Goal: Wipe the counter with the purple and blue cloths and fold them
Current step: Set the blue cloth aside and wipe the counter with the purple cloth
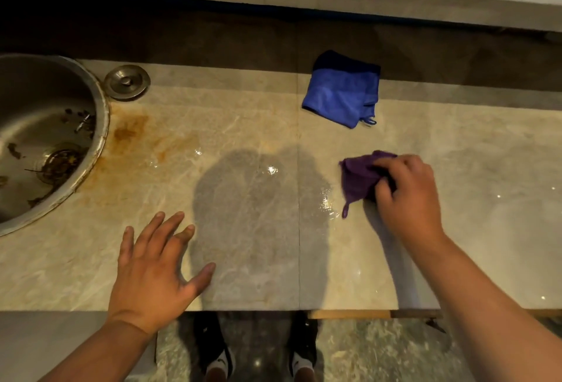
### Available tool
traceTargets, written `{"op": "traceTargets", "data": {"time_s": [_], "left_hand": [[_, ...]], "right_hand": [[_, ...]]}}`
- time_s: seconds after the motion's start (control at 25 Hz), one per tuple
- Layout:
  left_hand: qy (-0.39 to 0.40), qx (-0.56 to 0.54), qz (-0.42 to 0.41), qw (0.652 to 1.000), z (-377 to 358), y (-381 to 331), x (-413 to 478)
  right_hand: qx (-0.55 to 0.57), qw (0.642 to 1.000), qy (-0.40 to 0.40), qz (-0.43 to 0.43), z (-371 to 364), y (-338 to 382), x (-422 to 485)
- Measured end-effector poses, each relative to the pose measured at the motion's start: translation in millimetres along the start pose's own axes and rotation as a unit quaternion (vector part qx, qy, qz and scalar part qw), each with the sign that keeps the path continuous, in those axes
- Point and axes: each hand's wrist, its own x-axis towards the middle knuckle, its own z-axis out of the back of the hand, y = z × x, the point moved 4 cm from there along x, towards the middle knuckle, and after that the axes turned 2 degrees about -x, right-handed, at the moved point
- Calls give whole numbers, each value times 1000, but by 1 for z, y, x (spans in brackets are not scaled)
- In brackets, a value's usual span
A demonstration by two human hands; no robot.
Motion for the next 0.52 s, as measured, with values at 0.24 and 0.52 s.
{"op": "traceTargets", "data": {"time_s": [0.24, 0.52], "left_hand": [[1, 1, -1, 1000, -1, -1, -1], [-1, -2, -4, 1000, 1, -2, -1]], "right_hand": [[51, 997, 58, 20, -42, 68, -43], [248, 931, 248, 104, -31, 145, -123]]}}
